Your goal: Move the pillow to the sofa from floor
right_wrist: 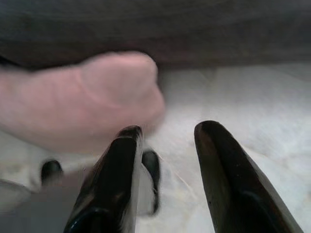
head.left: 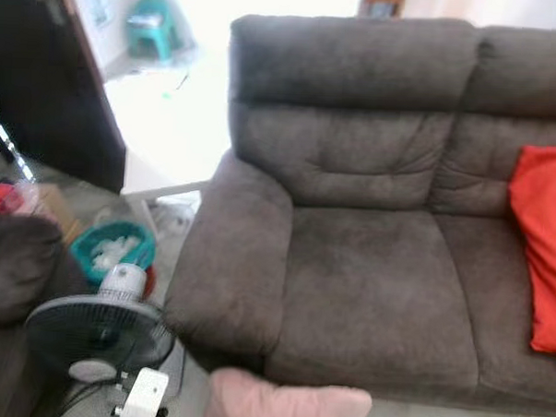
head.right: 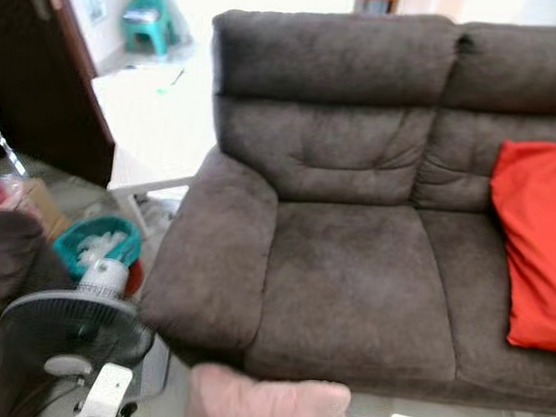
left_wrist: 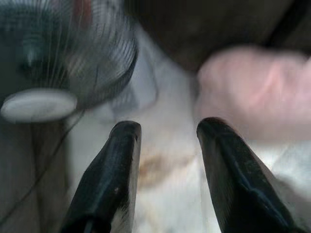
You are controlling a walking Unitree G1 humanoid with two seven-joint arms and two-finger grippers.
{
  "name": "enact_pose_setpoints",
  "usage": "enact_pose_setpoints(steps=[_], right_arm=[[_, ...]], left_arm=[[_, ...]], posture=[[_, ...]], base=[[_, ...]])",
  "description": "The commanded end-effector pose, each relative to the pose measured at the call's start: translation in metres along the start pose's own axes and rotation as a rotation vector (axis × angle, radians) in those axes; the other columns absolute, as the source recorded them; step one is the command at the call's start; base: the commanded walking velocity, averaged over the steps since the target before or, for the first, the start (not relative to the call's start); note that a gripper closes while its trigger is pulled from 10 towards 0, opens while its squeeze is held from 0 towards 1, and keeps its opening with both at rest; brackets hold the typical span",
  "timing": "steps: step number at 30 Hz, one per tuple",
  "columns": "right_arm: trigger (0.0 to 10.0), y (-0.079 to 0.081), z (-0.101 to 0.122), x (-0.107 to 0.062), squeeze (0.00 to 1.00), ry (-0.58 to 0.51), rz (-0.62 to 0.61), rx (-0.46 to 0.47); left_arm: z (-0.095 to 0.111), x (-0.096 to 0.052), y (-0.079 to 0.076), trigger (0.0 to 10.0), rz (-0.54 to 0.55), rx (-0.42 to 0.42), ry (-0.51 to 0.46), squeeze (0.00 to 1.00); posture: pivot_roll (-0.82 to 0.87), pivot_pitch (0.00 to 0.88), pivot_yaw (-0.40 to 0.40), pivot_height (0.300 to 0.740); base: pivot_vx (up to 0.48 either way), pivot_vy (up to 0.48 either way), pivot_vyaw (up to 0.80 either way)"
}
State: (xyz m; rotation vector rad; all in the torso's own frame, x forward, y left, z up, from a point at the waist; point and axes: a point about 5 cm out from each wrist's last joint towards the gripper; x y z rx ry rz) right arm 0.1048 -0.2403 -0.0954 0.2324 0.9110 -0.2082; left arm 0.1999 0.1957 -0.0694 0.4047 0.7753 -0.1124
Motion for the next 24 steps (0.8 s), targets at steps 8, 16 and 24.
enact_pose_setpoints(steps=[8,16,24], right_arm=[[10.0,0.002,-0.002,0.000,0.00,0.002,0.001,0.017],[10.0,0.001,0.006,-0.002,0.00,-0.109,-0.003,0.049],[10.0,0.003,0.019,-0.006,0.00,-0.300,0.027,0.143]], left_arm=[[-0.013,-0.006,0.002,10.0,0.031,-0.006,-0.003,0.00],[-0.012,-0.010,0.008,10.0,0.209,-0.071,-0.063,0.00],[0.002,-0.019,0.013,10.0,0.339,-0.113,-0.263,0.00]], posture=[[-0.02,0.000,0.019,0.740],[-0.01,0.000,0.019,0.740],[0.00,0.000,0.012,0.740]], base=[[0.000,0.000,0.00],[0.000,0.000,0.00],[0.000,0.000,0.00]])
Point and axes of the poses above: a point about 5 cm out from each wrist's last joint towards the gripper, its own x axis pointing out of the wrist towards the gripper, its own z axis along the axis of the wrist's last joint, y = z × x, and after that the axes turned 8 degrees about x, right-handed
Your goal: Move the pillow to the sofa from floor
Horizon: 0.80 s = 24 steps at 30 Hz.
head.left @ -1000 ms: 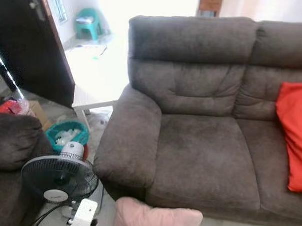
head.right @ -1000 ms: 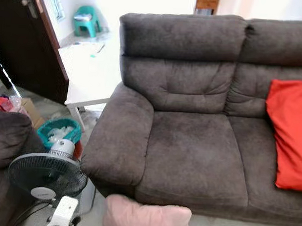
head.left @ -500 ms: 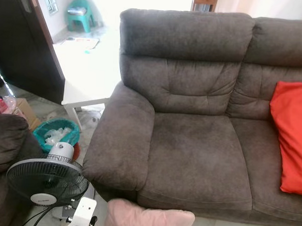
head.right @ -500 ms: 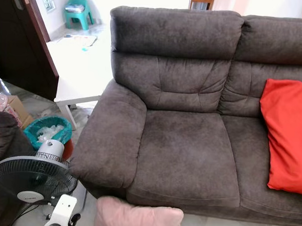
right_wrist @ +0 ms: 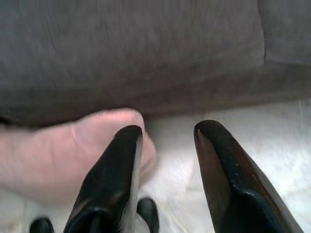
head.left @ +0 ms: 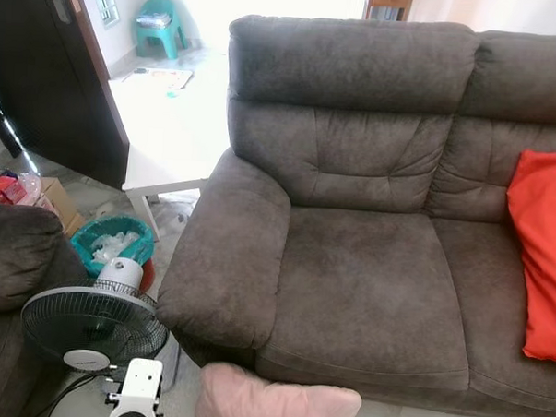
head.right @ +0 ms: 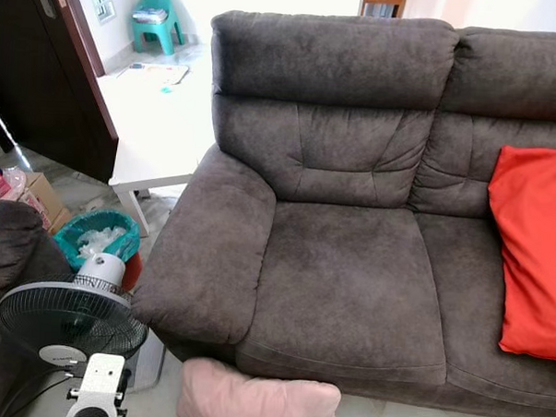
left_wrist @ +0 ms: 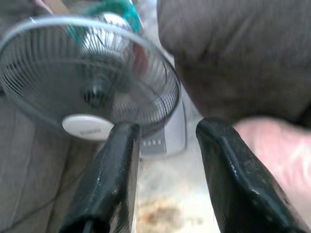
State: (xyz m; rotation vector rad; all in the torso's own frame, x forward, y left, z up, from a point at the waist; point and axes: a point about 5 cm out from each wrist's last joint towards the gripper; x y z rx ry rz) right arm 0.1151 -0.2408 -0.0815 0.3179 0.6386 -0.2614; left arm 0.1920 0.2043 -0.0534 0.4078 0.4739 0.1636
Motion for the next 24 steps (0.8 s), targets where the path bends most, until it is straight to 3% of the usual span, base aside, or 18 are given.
enact_pose_setpoints(steps=[1,2,3,4,6,13,14,16,20,24], right_arm=[[10.0,0.001,0.006,-0.001,0.00,-0.073,0.018,0.028],[10.0,0.001,0.006,-0.001,0.00,-0.073,0.018,0.028],[10.0,0.001,0.007,-0.001,0.00,-0.086,0.026,0.035],[10.0,0.002,0.009,-0.001,0.00,-0.112,0.038,0.049],[10.0,0.002,0.012,-0.002,0.00,-0.147,0.040,0.056],[10.0,0.003,0.016,-0.004,0.00,-0.212,0.043,0.071],[10.0,0.047,0.094,0.029,0.00,-0.494,0.153,-0.009],[10.0,0.081,0.149,0.036,0.00,-0.680,0.220,-0.033],[10.0,0.091,0.168,0.029,0.00,-0.770,0.256,-0.051],[10.0,0.093,0.169,0.022,0.00,-0.787,0.278,-0.072]], left_arm=[[0.065,0.030,0.024,10.0,0.075,-0.068,-0.266,0.00],[0.065,0.030,0.024,10.0,0.075,-0.068,-0.266,0.00],[0.094,0.032,0.034,10.0,0.109,-0.021,-0.439,0.00],[0.119,0.025,0.037,10.0,0.129,0.030,-0.644,0.00],[0.129,0.013,0.031,10.0,0.115,0.035,-0.744,0.00],[0.139,0.018,0.030,10.0,0.040,-0.023,-0.667,0.00],[0.141,0.018,0.032,10.0,0.034,-0.027,-0.662,0.00],[0.142,0.018,0.033,10.0,0.034,-0.029,-0.663,0.00],[0.143,0.012,0.035,10.0,0.039,-0.035,-0.659,0.00],[0.140,0.009,0.035,10.0,0.031,-0.037,-0.644,0.00]], posture=[[0.00,0.000,0.011,0.740],[0.00,0.000,0.011,0.740],[0.00,0.000,0.011,0.740],[-0.01,0.000,0.012,0.740],[-0.01,0.000,0.012,0.740],[0.00,0.000,0.014,0.740],[0.00,0.000,0.015,0.740],[0.00,0.000,0.014,0.740],[0.00,0.000,0.013,0.740],[0.00,0.000,0.007,0.740]], base=[[0.000,0.000,0.00],[0.000,0.000,0.00],[0.000,0.000,0.00],[0.000,0.000,0.00],[0.000,0.000,0.00],[0.000,0.000,0.00],[0.000,0.000,0.00],[0.000,0.000,0.00],[0.000,0.000,0.00],[0.000,0.000,0.00]])
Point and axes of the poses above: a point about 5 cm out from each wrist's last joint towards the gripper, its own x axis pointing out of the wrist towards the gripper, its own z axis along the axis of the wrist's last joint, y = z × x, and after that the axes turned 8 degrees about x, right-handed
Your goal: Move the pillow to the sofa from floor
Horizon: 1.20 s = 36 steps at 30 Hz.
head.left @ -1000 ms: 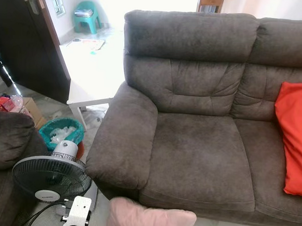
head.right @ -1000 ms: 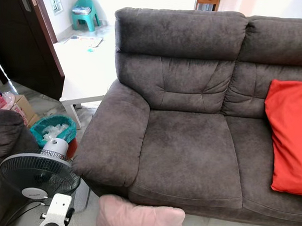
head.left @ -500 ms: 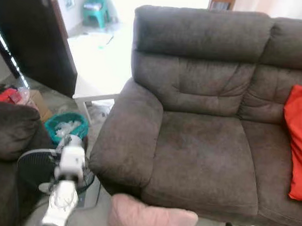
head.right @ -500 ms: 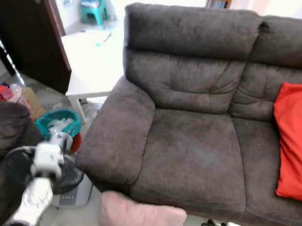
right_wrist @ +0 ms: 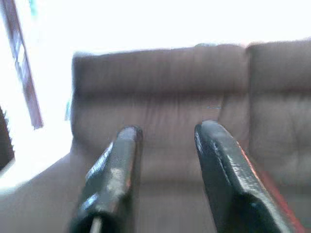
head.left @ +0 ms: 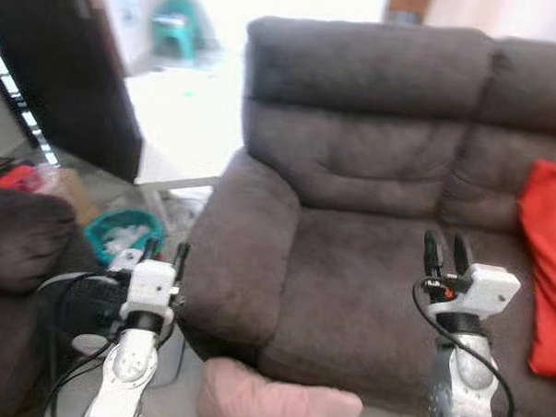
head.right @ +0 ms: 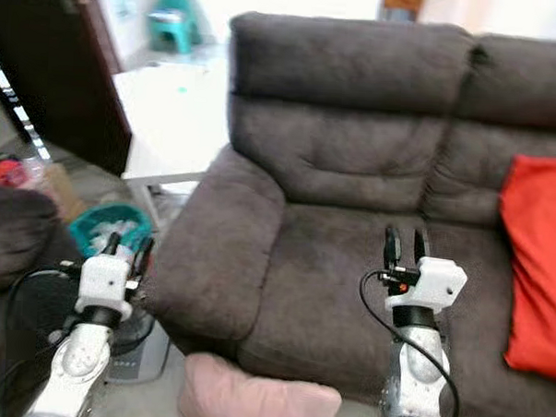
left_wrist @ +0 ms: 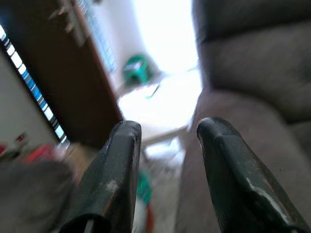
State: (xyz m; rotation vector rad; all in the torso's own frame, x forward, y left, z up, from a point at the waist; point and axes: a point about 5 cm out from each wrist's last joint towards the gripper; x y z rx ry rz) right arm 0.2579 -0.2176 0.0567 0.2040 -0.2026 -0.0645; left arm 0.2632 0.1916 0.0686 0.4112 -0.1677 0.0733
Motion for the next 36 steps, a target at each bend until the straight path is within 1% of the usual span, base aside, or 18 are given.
enact_pose_setpoints(steps=[1,2,3,4,5,8,11,13,15,18,20,33,36], right_arm=[[10.0,-0.005,-0.002,-0.008,0.00,0.031,-0.008,-0.006],[10.0,-0.004,0.000,-0.013,0.00,0.048,-0.009,-0.013],[10.0,-0.004,0.000,-0.013,0.00,0.048,-0.009,-0.013],[10.0,-0.006,0.000,-0.018,0.00,0.068,-0.011,-0.022],[10.0,-0.010,-0.002,-0.025,0.00,0.090,-0.021,-0.026],[10.0,-0.019,-0.005,-0.038,0.00,0.125,-0.061,-0.017],[10.0,-0.021,-0.007,-0.040,0.00,0.135,-0.075,-0.006],[10.0,-0.020,-0.008,-0.039,0.00,0.147,-0.076,-0.006],[10.0,-0.018,-0.006,-0.033,0.00,0.148,-0.073,-0.003],[10.0,-0.013,-0.003,-0.026,0.00,0.149,-0.068,0.006],[10.0,-0.011,-0.004,-0.024,0.00,0.157,-0.063,0.004],[10.0,-0.009,-0.007,-0.019,0.00,0.198,-0.085,-0.007],[10.0,-0.008,-0.006,-0.018,0.00,0.197,-0.082,-0.006]], left_arm=[[0.003,0.000,0.000,10.0,-0.008,-0.009,0.001,0.00],[0.005,-0.002,-0.001,10.0,-0.008,-0.012,0.001,0.00],[0.005,-0.002,-0.001,10.0,-0.008,-0.012,0.001,0.00],[0.006,-0.003,-0.001,10.0,-0.006,-0.013,0.000,0.00],[0.006,-0.005,0.000,10.0,0.003,-0.015,0.002,0.00],[0.008,-0.009,0.001,10.0,0.011,-0.019,0.003,0.00],[0.006,-0.009,-0.001,10.0,0.008,-0.019,0.013,0.00],[0.004,-0.007,-0.003,10.0,0.006,-0.019,0.026,0.00],[0.003,-0.005,-0.006,10.0,0.001,-0.027,0.029,0.00],[0.008,0.000,-0.008,10.0,-0.013,-0.043,0.022,0.00],[0.009,0.001,-0.008,10.0,-0.019,-0.047,0.025,0.00],[0.010,0.006,-0.009,10.0,-0.021,-0.056,0.029,0.00],[0.011,0.007,-0.008,10.0,-0.019,-0.055,0.030,0.00]], posture=[[0.00,0.000,0.004,0.740],[-0.01,0.000,0.002,0.740],[-0.01,0.000,0.002,0.740],[-0.01,0.000,-0.003,0.740],[0.00,0.000,-0.006,0.740],[0.01,0.000,-0.016,0.740],[0.00,0.000,-0.018,0.740],[0.00,0.000,-0.019,0.740],[0.00,0.000,-0.019,0.740],[0.01,0.000,-0.021,0.740],[0.01,0.000,-0.023,0.740],[0.00,0.000,-0.011,0.740],[0.00,0.000,-0.011,0.720]], base=[[0.000,0.000,0.00],[0.000,0.000,0.00],[0.000,0.000,0.00],[0.000,0.000,0.00],[0.000,0.000,0.00],[0.000,0.000,0.00],[0.000,0.000,0.00],[0.000,0.000,0.00],[0.000,0.000,0.00],[0.000,0.000,0.00],[0.000,0.000,0.00],[0.000,0.000,0.00],[0.000,0.000,0.00]])
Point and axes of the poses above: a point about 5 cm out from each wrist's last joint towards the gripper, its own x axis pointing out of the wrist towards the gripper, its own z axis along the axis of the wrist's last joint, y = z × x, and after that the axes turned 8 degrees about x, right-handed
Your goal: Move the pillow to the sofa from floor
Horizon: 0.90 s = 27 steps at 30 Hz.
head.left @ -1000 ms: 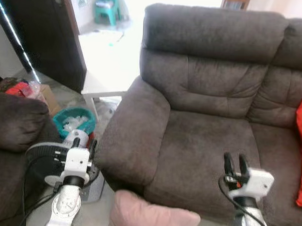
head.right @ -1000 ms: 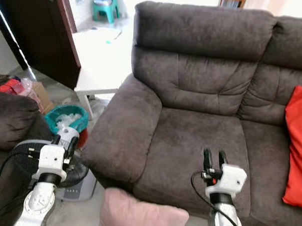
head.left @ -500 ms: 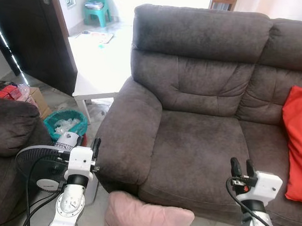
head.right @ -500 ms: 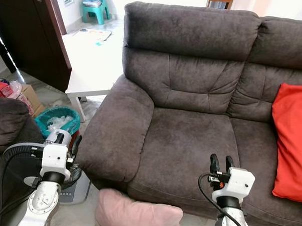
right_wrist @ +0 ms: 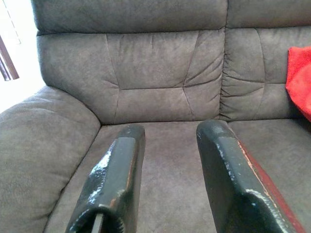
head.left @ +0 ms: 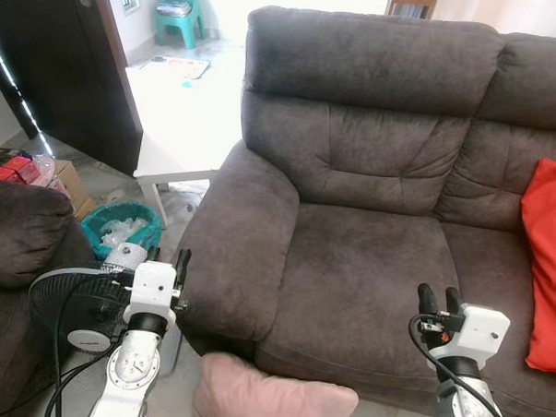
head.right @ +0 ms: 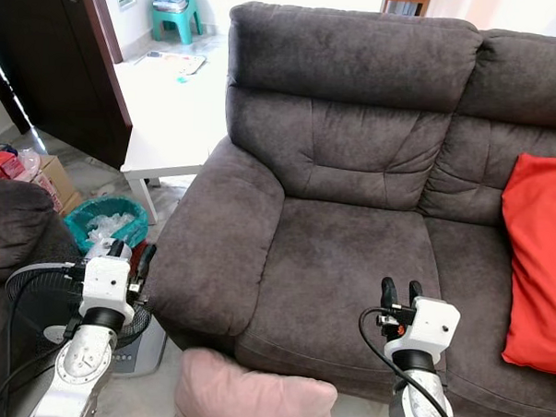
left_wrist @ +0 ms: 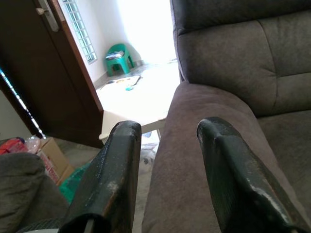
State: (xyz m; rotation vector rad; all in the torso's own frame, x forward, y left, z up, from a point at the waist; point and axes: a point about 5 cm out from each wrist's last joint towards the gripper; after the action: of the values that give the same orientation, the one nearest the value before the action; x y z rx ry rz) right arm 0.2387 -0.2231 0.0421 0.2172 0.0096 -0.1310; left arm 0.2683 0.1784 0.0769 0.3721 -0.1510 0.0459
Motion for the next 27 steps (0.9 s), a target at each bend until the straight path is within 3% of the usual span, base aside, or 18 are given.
enact_pose_setpoints(steps=[1,11,27], right_arm=[[10.0,0.0021,0.0038,0.0017,0.00,-0.007,0.006,-0.006],[10.0,0.0021,0.0002,-0.0011,0.00,0.020,0.014,-0.028],[10.0,0.0027,0.0006,-0.0007,0.00,0.021,0.032,-0.041]], left_arm=[[-0.0016,0.0006,0.0018,10.0,0.009,-0.014,0.018,0.00],[-0.0032,-0.0006,0.0044,10.0,0.025,-0.009,0.031,0.00],[-0.0022,-0.0006,0.0041,10.0,0.042,-0.015,0.043,0.00]], posture=[[0.00,0.000,-0.011,0.715],[0.00,0.016,-0.017,0.652],[0.00,0.021,-0.026,0.652]], base=[[0.000,0.000,0.00],[0.000,0.000,0.00],[0.000,0.000,0.00]])
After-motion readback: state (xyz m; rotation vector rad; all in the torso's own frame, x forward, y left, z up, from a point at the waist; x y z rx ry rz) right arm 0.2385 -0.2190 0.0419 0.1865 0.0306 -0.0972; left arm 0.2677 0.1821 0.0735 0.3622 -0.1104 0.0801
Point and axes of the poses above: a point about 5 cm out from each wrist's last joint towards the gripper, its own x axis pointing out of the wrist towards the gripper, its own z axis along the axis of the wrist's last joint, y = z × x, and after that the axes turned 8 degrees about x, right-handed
